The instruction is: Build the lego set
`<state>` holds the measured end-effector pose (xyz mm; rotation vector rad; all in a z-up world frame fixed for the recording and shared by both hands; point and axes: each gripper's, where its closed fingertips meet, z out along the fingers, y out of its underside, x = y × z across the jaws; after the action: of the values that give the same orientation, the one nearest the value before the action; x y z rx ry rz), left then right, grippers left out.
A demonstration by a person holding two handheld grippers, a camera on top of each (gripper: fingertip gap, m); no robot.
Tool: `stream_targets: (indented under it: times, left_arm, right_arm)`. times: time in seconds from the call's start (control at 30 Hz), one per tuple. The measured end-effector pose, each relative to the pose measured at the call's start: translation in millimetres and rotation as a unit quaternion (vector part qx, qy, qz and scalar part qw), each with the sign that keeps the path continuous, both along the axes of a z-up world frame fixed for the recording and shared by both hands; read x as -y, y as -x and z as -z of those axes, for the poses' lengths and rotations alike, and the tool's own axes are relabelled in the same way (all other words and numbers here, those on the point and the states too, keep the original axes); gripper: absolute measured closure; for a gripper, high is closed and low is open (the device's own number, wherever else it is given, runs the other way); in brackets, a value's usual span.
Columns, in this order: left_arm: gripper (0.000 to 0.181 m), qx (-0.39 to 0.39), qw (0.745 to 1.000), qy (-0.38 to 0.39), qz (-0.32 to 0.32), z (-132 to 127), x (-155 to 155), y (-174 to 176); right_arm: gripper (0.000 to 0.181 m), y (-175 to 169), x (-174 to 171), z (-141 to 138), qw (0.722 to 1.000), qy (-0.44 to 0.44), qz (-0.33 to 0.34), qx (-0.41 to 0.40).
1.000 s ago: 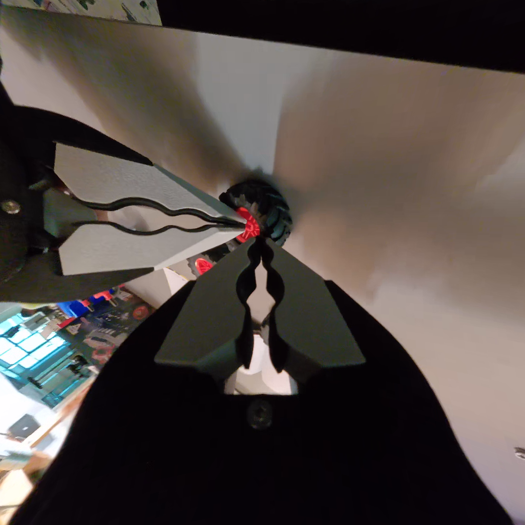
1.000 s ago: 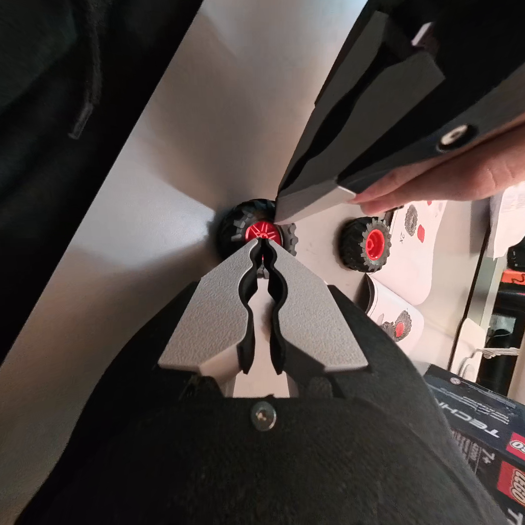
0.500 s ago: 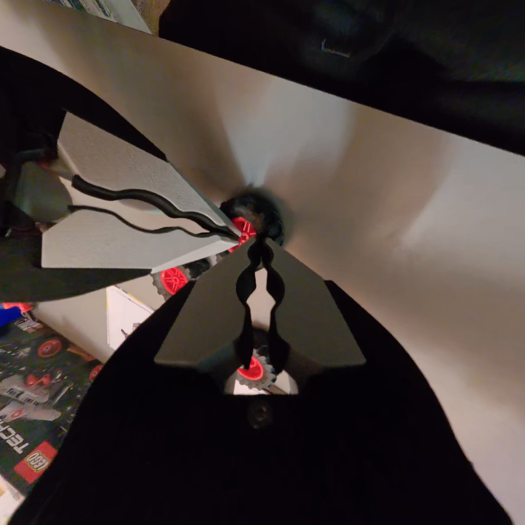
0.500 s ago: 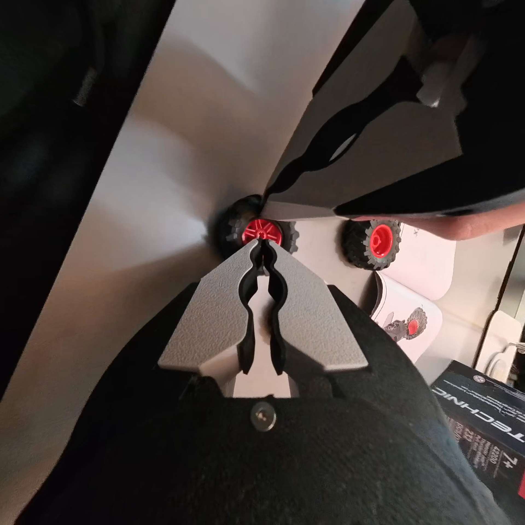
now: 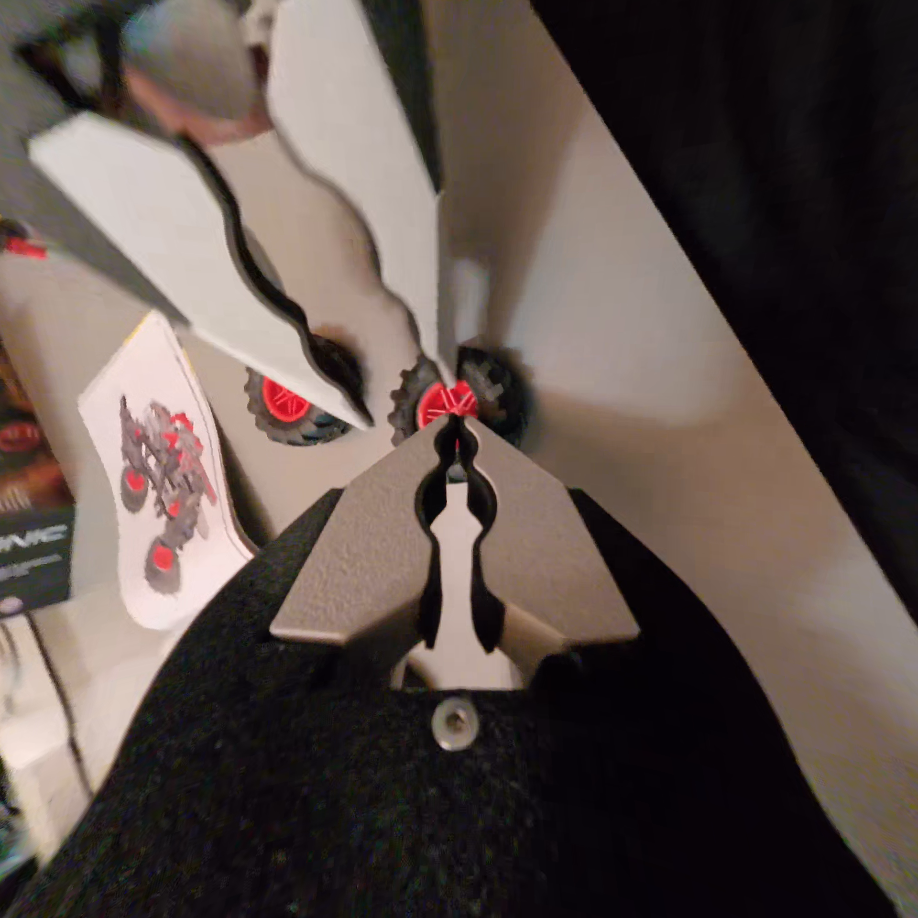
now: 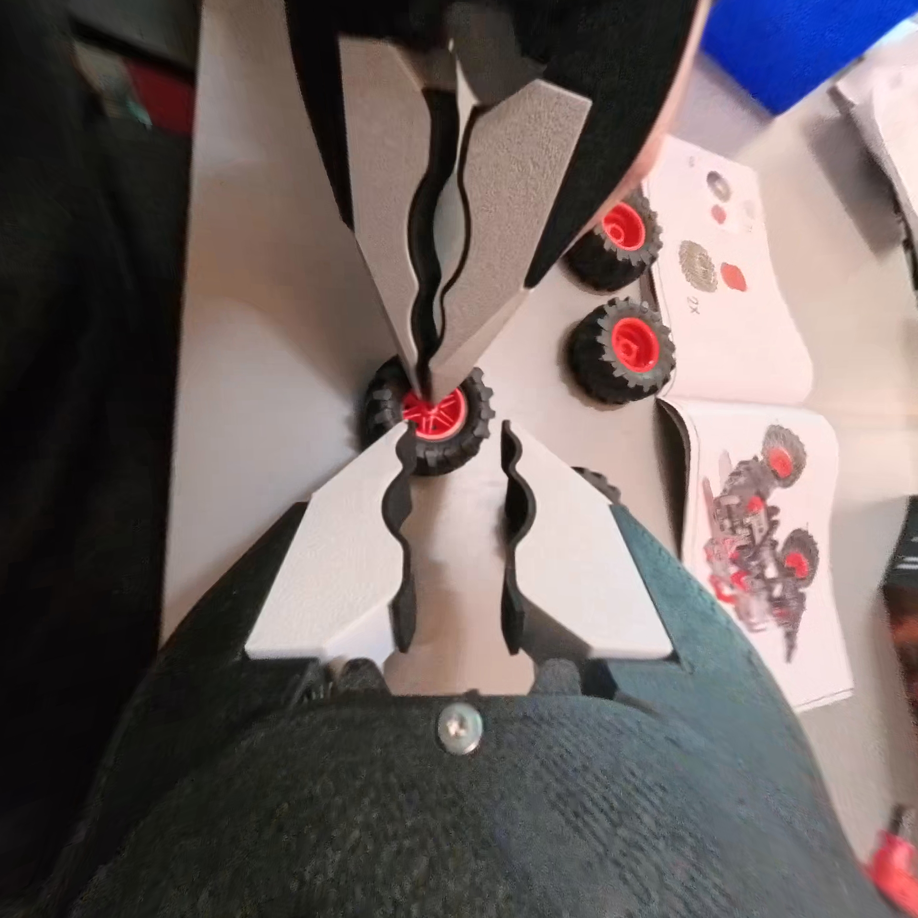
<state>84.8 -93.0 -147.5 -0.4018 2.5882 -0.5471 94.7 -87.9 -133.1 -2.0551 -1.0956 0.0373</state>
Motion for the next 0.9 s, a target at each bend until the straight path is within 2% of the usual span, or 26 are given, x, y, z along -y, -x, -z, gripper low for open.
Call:
stream_targets:
  times: [0.03, 0.07, 0.13, 0.17, 0.2, 0.27, 0.33, 0.47, 0.57, 0.6, 0.63, 0.73, 0.83, 0.9]
  left_arm:
    - [0.181, 0.003, 1.0, 0.018, -0.011, -1.3, 1.1, 0.9]
    - [0.181, 0.005, 0.999, 0.034, -0.013, -4.6, 2.1, 3.6]
    - [0.168, 0.02, 0.997, 0.067, -0.013, -16.9, 0.7, 6.7]
    - [0.167, 0.023, 0.996, 0.084, -0.01, -21.4, -0.3, 9.3]
    - [0.161, 0.021, 0.995, 0.101, -0.002, -23.4, 0.5, 13.6]
    - [0.152, 0.027, 0.993, 0.112, 0.02, -22.1, 2.7, 19.8]
    - [0.148, 0.063, 0.994, 0.07, 0.059, -15.3, 3.3, 19.8]
    - [0.145, 0.119, 0.982, -0.08, 0.123, 2.6, -6.4, 8.2]
    - [0.141, 0.162, 0.967, -0.124, 0.154, 3.9, 1.4, -5.8]
    - [0.149, 0.155, 0.967, -0.129, 0.159, 5.8, 4.0, -5.7]
    - [0.151, 0.151, 0.967, -0.128, 0.159, 5.6, 6.2, -6.3]
    - [0.153, 0.147, 0.973, -0.114, 0.138, 5.9, 9.8, -4.0]
    - [0.159, 0.125, 0.986, -0.065, 0.095, 4.4, 18.0, 3.7]
    - [0.163, 0.106, 0.992, -0.024, 0.066, 2.8, 26.7, 7.7]
  right_arm:
    - [0.148, 3.8, 4.6, -0.8, 1.0, -0.006, 0.008, -0.018]
    - [0.147, 6.3, 6.4, -1.5, 0.999, -0.021, 0.02, -0.023]
    - [0.155, 13.7, 10.8, -1.5, 0.998, -0.05, 0.03, -0.01]
    - [0.153, 14.7, 10.6, -2.8, 0.997, -0.069, 0.039, 0.006]
    - [0.151, 13.9, 10.5, -3.9, 0.995, -0.083, 0.047, 0.021]
    - [0.16, 17.6, 11.6, -1.6, 0.995, -0.081, 0.049, 0.02]
    - [0.162, 18.4, 10.3, -1.0, 0.995, -0.085, 0.045, 0.013]
    - [0.166, 16.3, 16.3, 8.9, 0.999, -0.045, 0.024, 0.015]
    - [0.169, 7.3, 14.0, 6.0, 0.998, -0.042, 0.045, 0.01]
    - [0.162, 2.7, 13.8, 2.5, 0.997, -0.045, 0.062, 0.014]
    - [0.155, 0.7, 15.9, 0.2, 0.996, -0.045, 0.074, 0.014]
    - [0.168, 4.1, 27.1, -0.1, 0.994, -0.049, 0.092, 0.01]
    - [0.166, 4.2, 30.2, -1.5, 0.99, -0.092, 0.097, 0.054]
    - [0.178, 5.2, 26.2, 4.5, 0.985, -0.114, 0.093, 0.09]
